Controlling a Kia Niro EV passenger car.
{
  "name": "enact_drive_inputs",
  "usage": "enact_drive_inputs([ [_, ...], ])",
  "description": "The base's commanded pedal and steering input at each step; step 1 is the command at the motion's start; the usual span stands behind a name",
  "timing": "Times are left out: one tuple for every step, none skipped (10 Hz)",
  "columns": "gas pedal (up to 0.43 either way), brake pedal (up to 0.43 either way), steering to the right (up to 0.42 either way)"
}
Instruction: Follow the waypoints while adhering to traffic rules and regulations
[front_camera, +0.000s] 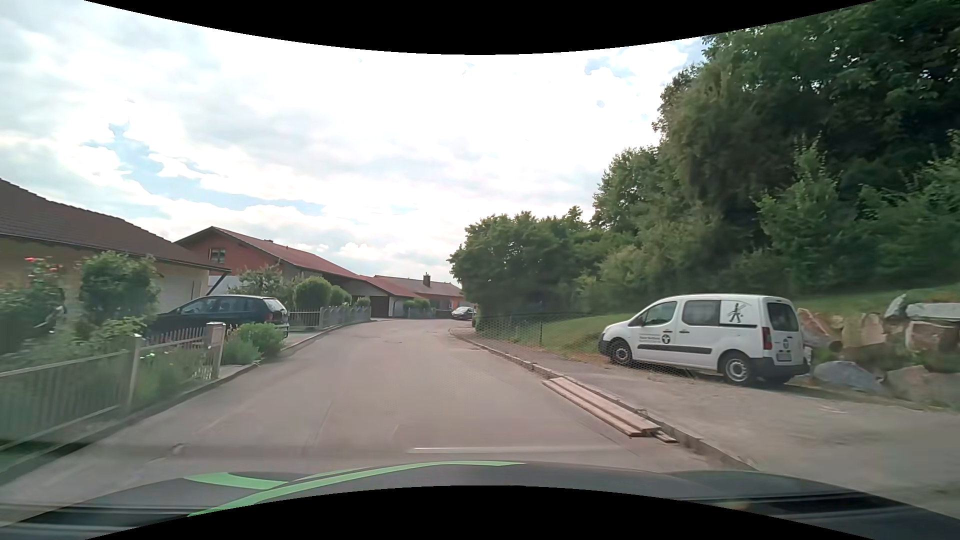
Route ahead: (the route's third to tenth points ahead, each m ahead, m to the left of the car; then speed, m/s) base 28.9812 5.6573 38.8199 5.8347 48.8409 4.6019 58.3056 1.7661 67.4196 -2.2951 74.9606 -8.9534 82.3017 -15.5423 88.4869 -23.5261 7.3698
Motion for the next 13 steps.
enact_drive_inputs([
  [0.067,0.0,-0.073],
  [0.067,0.0,-0.073],
  [0.067,0.0,-0.072],
  [0.067,0.0,-0.072],
  [0.067,0.0,-0.072],
  [0.067,0.0,-0.072],
  [0.067,0.0,-0.072],
  [0.067,0.0,-0.07],
  [0.067,0.0,-0.066],
  [0.067,0.0,-0.063],
  [0.067,0.0,-0.06],
  [0.067,0.0,-0.055],
  [0.067,0.0,-0.045],
])
